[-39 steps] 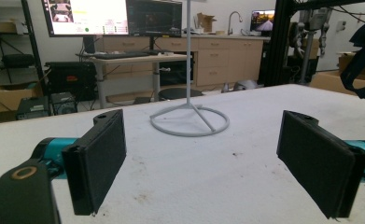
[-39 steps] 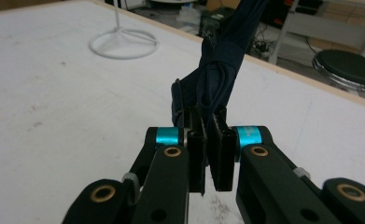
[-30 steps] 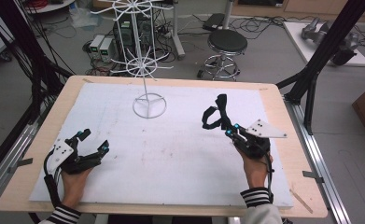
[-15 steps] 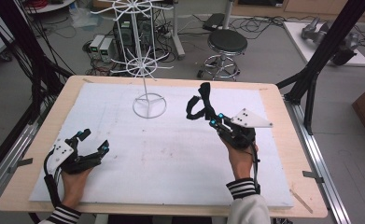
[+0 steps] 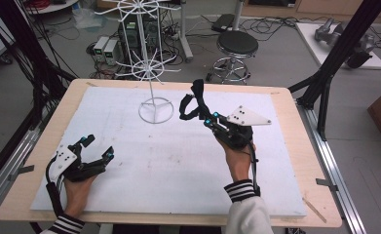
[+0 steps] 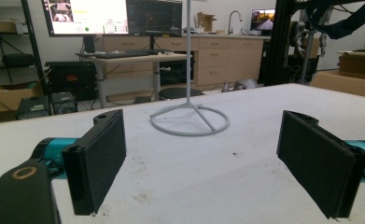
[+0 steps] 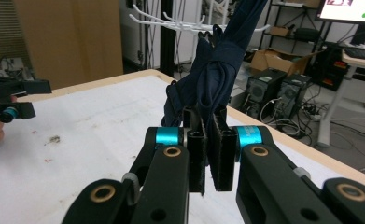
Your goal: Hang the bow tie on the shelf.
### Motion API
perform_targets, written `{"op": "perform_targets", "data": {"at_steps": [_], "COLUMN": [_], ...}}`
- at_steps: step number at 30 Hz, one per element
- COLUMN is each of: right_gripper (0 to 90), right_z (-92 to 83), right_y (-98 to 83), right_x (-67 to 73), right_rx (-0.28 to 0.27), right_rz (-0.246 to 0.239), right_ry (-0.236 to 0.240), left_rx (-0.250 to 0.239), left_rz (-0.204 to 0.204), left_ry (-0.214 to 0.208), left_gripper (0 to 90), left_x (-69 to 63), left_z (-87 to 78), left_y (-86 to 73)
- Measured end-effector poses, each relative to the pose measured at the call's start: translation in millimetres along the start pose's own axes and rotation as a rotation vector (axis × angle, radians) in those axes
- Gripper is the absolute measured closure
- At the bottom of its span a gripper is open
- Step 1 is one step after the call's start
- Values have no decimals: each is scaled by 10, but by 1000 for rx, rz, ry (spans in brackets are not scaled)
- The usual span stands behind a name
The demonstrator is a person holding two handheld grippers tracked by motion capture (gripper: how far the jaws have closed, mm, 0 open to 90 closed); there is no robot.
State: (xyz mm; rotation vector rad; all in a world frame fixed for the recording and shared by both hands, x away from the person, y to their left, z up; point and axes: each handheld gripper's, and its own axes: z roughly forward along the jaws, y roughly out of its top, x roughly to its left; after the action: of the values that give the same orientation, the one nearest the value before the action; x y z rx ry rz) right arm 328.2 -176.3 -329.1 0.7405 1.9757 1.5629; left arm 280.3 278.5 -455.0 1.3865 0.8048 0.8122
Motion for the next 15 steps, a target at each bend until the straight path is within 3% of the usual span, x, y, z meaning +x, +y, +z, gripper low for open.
{"op": "perform_targets", "data": {"at_steps": [15], "right_gripper": [867], "right_z": [267], "right_y": [258], "right_x": [183], "right_rx": [-32], "right_rz": [-28], "right_ry": [50], "left_rx": [1], "left_rz": [-1], "left_ry": [-1], "left_gripper": [161], "left_x": [1], "left_z": [1], "left_y": [1]}}
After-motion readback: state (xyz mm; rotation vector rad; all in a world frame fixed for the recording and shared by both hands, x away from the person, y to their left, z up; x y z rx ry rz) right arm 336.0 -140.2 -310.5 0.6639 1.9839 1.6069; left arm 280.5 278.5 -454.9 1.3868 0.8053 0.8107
